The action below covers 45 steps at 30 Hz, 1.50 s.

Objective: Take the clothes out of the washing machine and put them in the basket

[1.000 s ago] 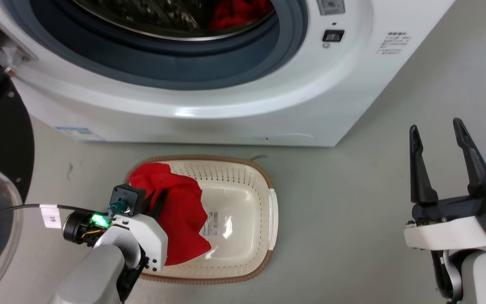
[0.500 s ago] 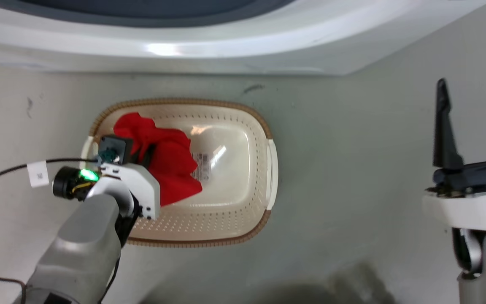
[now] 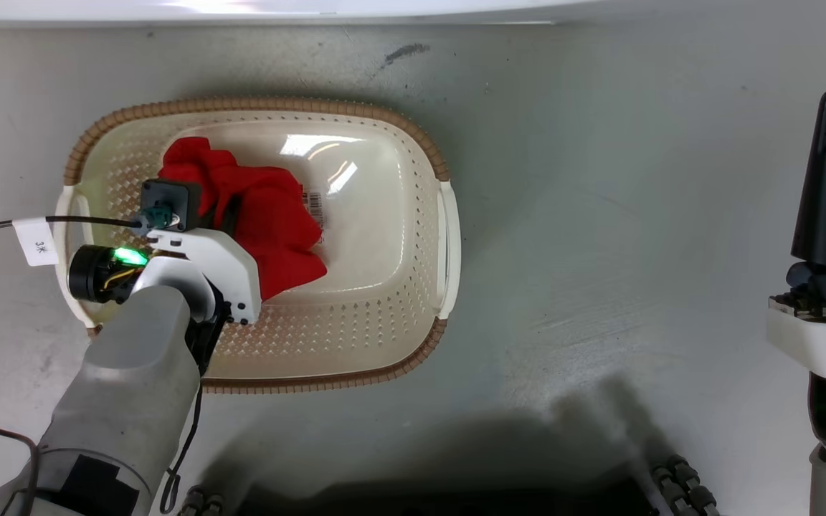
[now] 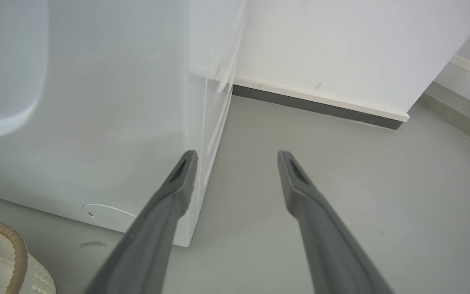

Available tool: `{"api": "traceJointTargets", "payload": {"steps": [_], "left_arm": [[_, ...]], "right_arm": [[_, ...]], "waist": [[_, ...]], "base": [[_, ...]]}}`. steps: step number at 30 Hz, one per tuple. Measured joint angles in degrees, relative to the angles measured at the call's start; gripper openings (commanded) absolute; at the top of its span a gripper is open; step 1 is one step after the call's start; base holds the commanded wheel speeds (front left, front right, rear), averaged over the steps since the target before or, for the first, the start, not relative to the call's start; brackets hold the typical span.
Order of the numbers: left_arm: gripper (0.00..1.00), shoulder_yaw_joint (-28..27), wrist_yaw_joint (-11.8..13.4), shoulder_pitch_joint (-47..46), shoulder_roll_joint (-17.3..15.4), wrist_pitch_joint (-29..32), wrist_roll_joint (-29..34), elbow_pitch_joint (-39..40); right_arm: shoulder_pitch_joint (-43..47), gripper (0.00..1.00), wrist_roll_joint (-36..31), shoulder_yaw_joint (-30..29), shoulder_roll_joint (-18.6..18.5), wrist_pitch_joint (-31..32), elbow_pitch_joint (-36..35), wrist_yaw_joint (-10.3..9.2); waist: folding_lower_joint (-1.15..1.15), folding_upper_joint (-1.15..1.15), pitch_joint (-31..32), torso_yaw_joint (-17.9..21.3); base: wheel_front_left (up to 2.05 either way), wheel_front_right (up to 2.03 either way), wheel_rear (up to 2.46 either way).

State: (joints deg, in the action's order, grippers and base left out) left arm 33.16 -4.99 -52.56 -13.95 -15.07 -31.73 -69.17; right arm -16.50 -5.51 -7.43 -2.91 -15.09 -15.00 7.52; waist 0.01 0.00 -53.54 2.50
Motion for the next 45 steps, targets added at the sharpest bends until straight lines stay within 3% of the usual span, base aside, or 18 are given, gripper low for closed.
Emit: {"api": "traceJointTargets", "payload": {"steps": [2, 4, 6, 16, 36, 45], "left_arm": [[0.02, -0.44, 0.29, -0.01, 0.14, 0.0, 0.15, -0.16], [0.41, -0.9, 0.59, 0.05, 0.27, 0.0, 0.35, 0.42], [1.0, -1.26, 0.7, 0.77, 0.25, 0.0, 0.85, 0.74], [1.0, -4.15, 0.59, 5.73, 0.82, 0.0, 1.88, 3.89], [1.0, -18.33, -0.77, 24.03, 1.24, 0.0, 12.88, 28.96], [1.0, -23.6, -1.52, 29.88, 2.45, 0.0, 17.39, 39.97]], "right_arm": [[-0.01, 1.0, -0.02, -0.01, 0.0, 0.0, -0.08, 0.0], [0.01, 1.0, -0.03, 0.0, 0.0, 0.0, -0.02, 0.0], [0.07, 1.0, -0.09, 0.13, 0.0, 0.0, 0.3, 0.0], [0.04, 1.0, -0.49, 0.71, 0.0, 0.01, 2.85, 0.0], [4.81, 1.0, 0.62, 1.94, 0.01, 0.0, 8.6, 0.0], [6.34, 1.0, 2.81, 2.45, 0.01, 0.0, 9.68, 0.0]], "waist": [[0.0, 0.0, -0.65, 0.14], [0.0, 0.0, -0.65, 0.13], [0.0, 0.0, -0.11, 0.18], [-0.01, 0.0, 5.39, 0.43], [-0.02, 0.0, 25.91, -0.76], [-0.03, 0.0, 31.2, 0.29]], "base": [[0.0, 0.0, 0.0], [0.0, 0.0, 0.0], [0.0, 0.0, 0.0], [0.0, 0.0, 0.0], [0.0, 0.0, 0.0], [0.0, 0.0, 0.0]]}}
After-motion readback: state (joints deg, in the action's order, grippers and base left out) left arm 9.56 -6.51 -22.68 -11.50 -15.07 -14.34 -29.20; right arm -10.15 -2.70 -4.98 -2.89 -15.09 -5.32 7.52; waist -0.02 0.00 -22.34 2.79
